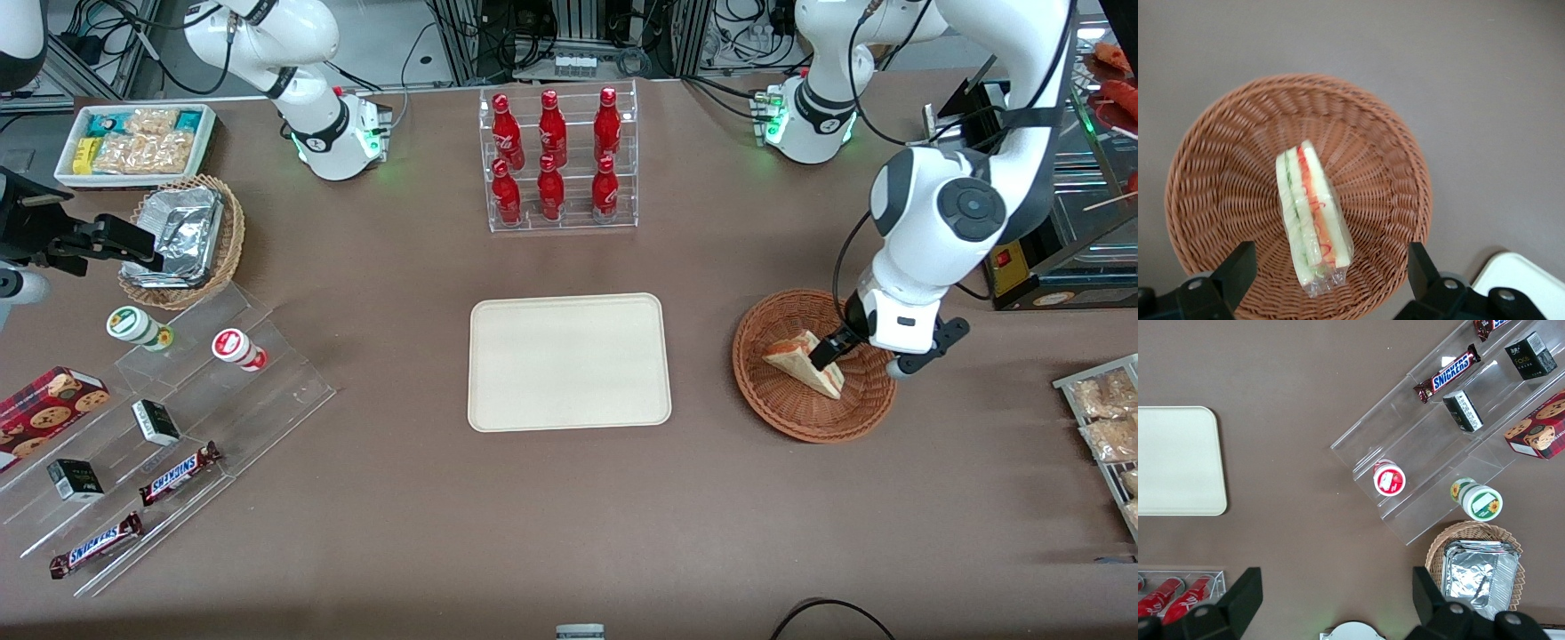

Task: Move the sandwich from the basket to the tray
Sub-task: 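Move the left gripper over the basket and lower onto the wrapped sandwich, then close the left gripper on the sandwich and lift it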

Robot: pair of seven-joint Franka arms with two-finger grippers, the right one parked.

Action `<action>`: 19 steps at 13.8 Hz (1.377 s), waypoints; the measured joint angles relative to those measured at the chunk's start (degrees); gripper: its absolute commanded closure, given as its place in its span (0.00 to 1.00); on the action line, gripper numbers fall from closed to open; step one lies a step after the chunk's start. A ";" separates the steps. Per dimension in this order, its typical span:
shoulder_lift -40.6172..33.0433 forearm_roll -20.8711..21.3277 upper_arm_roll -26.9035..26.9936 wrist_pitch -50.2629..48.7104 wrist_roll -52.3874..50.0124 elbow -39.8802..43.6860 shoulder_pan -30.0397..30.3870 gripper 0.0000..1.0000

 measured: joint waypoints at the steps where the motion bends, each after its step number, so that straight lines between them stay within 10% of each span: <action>1: 0.54 0.00 -0.18 0.23 -3.21 -0.45 0.01 0.00; 15: 7.50 0.00 -1.48 2.89 -15.27 -3.37 -0.03 0.00; 16: 8.05 0.00 -1.49 3.19 -15.39 -3.37 -0.03 0.17; 18: 8.73 0.00 -1.50 4.10 -15.77 -3.37 -0.03 0.99; 19: 8.84 0.00 -1.50 4.29 -16.04 -3.36 -0.03 1.00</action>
